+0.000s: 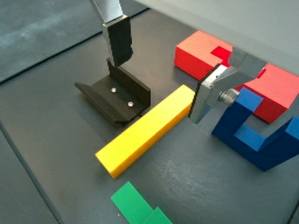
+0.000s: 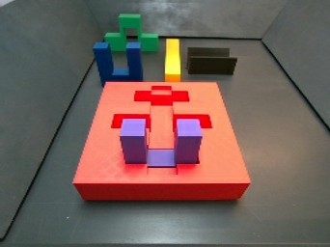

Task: Pick up the blue object. Move up. Move to above the board. Insert the blue object.
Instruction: Pick up the blue object.

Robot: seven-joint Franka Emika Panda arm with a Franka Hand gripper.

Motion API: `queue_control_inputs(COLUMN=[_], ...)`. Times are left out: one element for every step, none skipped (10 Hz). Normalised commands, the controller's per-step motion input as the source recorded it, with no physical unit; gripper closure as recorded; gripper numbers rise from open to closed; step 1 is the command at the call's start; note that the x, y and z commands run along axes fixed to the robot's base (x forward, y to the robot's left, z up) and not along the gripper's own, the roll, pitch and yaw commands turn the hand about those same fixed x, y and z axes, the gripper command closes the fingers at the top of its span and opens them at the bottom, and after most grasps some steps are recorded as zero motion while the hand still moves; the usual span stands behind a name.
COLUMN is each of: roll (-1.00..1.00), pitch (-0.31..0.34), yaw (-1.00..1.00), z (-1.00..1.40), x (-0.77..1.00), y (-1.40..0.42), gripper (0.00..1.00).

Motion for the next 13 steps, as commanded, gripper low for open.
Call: queue_control_inputs(roll=[0.01, 0.0, -0.01, 0.0, -0.01, -0.03, 0.0, 0.02, 0.0, 0.0, 0.0, 0.0, -0.01], pitch=[0.0, 0.0, -0.004, 0.0, 0.0, 0.0, 0.0, -0.02, -0.013, -0.049, -0.041, -0.021, -0.026], yaw=[0.0, 0.0, 0.0, 0.0, 0.0, 0.02, 0.15, 0.11, 0.1, 0.14, 0.19, 0.07, 0.07], z=[0.0, -0.03, -0.09, -0.13, -0.07, -0.02, -0.01, -0.12, -0.11, -0.13, -0.19, -0.25, -0.24], x=[0.0, 0.0, 0.16, 0.37, 0.36, 0.21, 0.08, -0.03, -0.25, -0.19, -0.21, -0.23, -0.3], y=[0.0, 0.0, -0.22, -0.25, -0.12, -0.27, -0.45, -0.55, -0.58, -0.58, -0.6, -0.52, -0.53], gripper=[0.0, 0.0, 0.0, 0.0, 0.0, 0.0, 0.0, 0.0, 0.0, 0.0, 0.0, 0.0, 0.0])
